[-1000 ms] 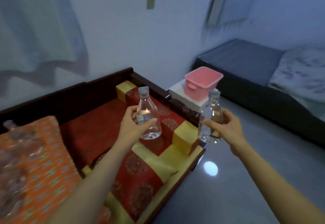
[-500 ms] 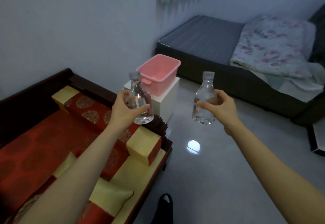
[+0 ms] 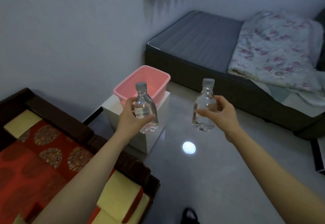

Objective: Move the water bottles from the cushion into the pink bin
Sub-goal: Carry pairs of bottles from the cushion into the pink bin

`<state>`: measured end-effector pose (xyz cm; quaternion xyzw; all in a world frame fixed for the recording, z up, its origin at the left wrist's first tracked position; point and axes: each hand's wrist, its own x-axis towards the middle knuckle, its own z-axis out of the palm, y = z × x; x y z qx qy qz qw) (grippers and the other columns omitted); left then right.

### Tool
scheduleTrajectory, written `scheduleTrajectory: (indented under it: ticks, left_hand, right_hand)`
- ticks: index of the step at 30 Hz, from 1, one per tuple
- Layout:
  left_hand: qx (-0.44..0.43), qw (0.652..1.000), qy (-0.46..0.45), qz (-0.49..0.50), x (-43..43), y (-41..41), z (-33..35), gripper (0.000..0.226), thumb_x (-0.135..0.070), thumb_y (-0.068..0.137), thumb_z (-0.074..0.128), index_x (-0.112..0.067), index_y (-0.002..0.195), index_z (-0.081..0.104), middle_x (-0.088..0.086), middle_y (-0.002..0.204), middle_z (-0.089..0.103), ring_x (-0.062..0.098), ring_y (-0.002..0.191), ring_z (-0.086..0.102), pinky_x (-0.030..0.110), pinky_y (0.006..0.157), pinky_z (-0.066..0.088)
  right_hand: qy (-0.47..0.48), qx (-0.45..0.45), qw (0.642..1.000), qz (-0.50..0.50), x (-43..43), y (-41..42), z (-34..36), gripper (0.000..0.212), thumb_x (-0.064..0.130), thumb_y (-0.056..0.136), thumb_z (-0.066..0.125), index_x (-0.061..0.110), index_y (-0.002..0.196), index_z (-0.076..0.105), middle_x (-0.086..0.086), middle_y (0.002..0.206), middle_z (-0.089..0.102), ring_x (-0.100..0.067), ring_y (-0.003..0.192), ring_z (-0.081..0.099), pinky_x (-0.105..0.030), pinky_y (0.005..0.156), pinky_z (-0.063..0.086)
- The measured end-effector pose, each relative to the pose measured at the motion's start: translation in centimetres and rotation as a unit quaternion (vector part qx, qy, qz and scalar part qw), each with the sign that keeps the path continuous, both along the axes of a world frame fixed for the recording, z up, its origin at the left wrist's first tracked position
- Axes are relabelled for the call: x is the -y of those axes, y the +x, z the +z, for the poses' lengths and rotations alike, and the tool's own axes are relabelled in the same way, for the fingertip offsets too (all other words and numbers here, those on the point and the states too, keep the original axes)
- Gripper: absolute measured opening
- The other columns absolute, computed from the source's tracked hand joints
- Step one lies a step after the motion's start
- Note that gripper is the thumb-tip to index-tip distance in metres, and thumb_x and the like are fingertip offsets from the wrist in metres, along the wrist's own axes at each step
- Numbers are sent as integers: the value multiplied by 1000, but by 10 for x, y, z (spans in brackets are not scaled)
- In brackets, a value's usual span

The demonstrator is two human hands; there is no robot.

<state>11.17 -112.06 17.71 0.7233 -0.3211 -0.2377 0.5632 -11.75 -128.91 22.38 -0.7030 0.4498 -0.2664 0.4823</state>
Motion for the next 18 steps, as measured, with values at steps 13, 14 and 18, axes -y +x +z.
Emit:
scheduleTrajectory:
  ticks: [13,14,18]
  left_hand:
    - [-40,991,14,130,201,79,-36,72,-20,60,86,-33,114,40,-12,102,62,7,89,64,28,75,53]
    - [-42,989,15,141,213,85,-40,72,-19,60,85,-33,113,39,-14,101,61,4,87,64,24,73,52]
    - [-53,980,35,187,243,109,-53,72,-21,60,86,-32,112,38,-17,100,58,-14,77,61,3,58,46]
  right_hand:
    - [0,-45,987,152,257,137,-32,64,35,64,83,26,119,50,1,106,59,-18,96,61,-37,80,54]
    - [-1,-49,985,166,274,152,-36,63,37,64,84,28,117,50,6,104,59,-16,95,61,-32,76,53]
    - [7,-61,973,223,317,208,-51,71,50,54,83,33,114,50,7,105,59,-13,95,60,-27,73,49]
